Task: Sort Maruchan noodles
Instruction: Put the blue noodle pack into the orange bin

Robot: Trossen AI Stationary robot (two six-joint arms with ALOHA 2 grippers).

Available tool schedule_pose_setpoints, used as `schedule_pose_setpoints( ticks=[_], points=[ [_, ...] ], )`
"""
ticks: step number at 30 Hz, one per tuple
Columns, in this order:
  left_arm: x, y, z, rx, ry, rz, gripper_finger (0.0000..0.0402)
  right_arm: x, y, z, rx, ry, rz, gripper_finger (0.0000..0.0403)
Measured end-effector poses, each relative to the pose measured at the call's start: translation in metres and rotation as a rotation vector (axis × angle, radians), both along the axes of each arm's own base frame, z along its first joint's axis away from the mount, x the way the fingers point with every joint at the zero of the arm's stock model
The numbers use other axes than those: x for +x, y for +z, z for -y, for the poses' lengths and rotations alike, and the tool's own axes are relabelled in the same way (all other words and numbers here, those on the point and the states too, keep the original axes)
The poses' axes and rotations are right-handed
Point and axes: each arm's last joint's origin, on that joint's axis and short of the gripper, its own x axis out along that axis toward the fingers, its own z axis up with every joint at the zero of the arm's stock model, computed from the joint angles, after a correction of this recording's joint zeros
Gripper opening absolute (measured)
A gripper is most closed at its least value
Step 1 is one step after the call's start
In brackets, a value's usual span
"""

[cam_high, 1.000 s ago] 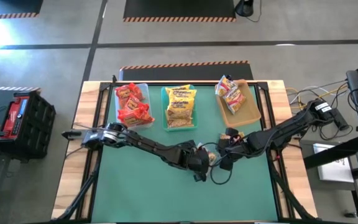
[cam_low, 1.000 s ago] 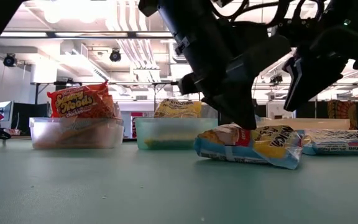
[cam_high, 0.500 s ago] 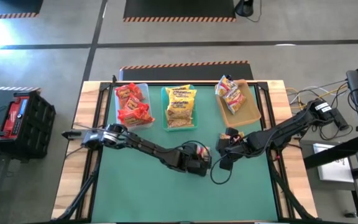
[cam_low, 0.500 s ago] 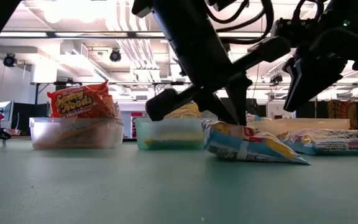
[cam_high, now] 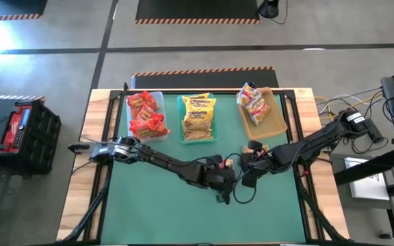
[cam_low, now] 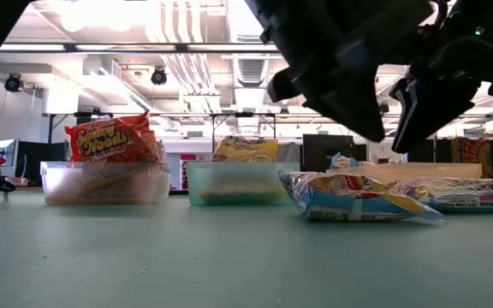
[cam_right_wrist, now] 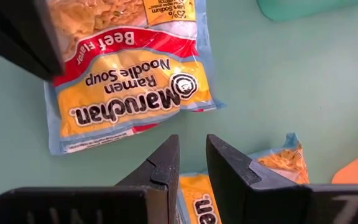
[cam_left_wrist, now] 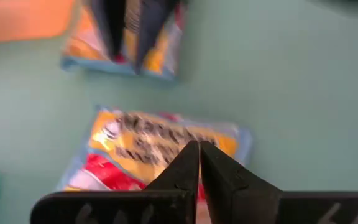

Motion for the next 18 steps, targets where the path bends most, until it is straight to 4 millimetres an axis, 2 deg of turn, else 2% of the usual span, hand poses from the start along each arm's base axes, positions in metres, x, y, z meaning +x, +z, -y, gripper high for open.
schedule_pose_setpoints(
  ticks=[3, 10, 13, 18],
  points=[
    [-0.006, -0.007, 0.0, 0.008, -0.066, -0.097, 0.0, 0.0, 0.0, 0.0, -0.001, 0.0, -0.002, 0.0068],
    [-0.022, -0.028, -0.005, 0.054, -0.062, -0.247, 0.0, 0.0, 0.0, 0.0, 0.0, -0.001, -0.001, 0.0068],
    [-0.025, -0.033, -0.006, 0.004, 0.011, -0.24, 0.0, 0.0, 0.0, 0.0, 0.002, -0.006, 0.0, 0.0068],
    [-0.024, -0.038, -0.005, -0.21, 0.244, -0.156, 0.0, 0.0, 0.0, 0.0, 0.013, -0.024, 0.004, 0.0068]
  ],
)
